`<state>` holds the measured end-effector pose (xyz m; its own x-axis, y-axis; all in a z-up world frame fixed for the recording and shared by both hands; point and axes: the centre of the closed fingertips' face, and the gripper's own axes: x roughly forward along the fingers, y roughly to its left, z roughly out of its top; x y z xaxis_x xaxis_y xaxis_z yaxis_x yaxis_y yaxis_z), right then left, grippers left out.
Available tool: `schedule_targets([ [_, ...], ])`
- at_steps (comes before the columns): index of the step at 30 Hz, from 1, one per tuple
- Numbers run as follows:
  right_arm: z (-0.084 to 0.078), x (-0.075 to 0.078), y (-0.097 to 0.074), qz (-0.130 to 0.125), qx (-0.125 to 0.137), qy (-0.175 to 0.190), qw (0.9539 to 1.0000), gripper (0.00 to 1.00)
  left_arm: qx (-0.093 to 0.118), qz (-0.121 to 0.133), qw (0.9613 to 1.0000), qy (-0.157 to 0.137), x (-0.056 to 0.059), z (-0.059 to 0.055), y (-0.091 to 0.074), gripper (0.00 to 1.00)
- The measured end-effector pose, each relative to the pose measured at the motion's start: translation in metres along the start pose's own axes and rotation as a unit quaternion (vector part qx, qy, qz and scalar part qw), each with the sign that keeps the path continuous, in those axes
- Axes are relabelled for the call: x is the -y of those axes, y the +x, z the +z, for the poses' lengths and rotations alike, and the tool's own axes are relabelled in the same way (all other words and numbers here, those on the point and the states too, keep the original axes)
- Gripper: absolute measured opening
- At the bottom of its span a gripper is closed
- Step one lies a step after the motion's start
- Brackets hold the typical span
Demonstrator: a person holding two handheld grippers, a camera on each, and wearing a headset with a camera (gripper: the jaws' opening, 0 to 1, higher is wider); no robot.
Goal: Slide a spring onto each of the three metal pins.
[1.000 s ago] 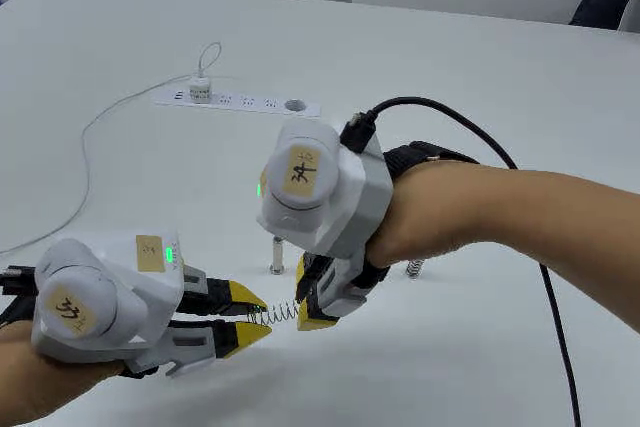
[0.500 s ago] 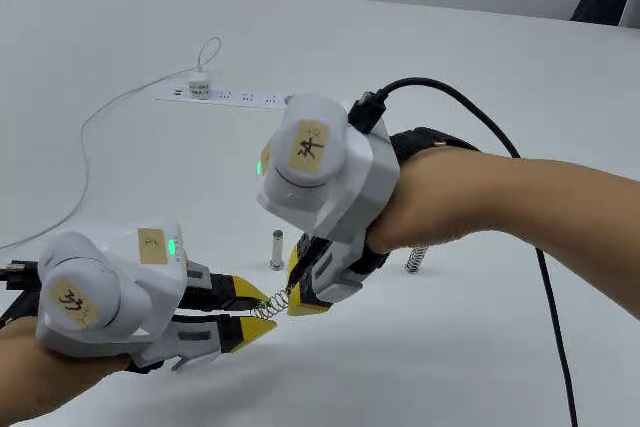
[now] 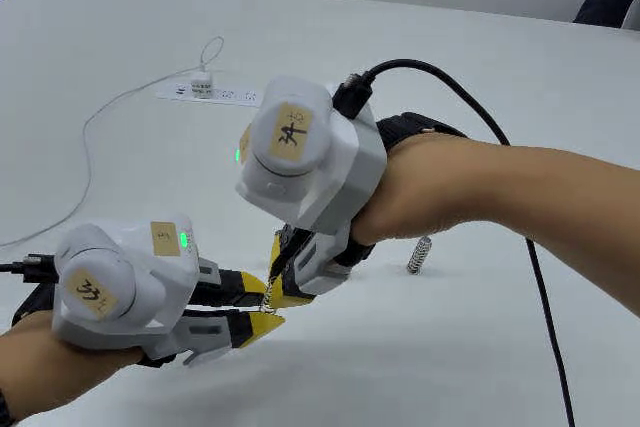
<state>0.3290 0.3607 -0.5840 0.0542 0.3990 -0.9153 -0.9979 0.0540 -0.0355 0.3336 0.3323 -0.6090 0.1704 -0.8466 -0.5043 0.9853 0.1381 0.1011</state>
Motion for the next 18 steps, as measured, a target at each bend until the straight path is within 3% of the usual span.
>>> schedule_targets([
  [4, -0.001, 0.001, -0.001, 0.001, -0.004, 0.001, 1.0000, 0.12, 0.007, 0.000, 0.9999, -0.011, 0.000, 0.001, 0.000, 0.13],
  [8, -0.001, 0.002, -0.001, 0.003, -0.008, 0.002, 1.0000, 0.12, 0.013, 0.005, 0.9995, -0.030, -0.003, 0.001, -0.003, 0.24],
  [18, -0.007, 0.020, -0.014, -0.013, -0.015, 0.011, 0.9997, 0.12, 0.025, 0.029, 0.9975, -0.059, -0.013, -0.002, -0.025, 0.36],
])
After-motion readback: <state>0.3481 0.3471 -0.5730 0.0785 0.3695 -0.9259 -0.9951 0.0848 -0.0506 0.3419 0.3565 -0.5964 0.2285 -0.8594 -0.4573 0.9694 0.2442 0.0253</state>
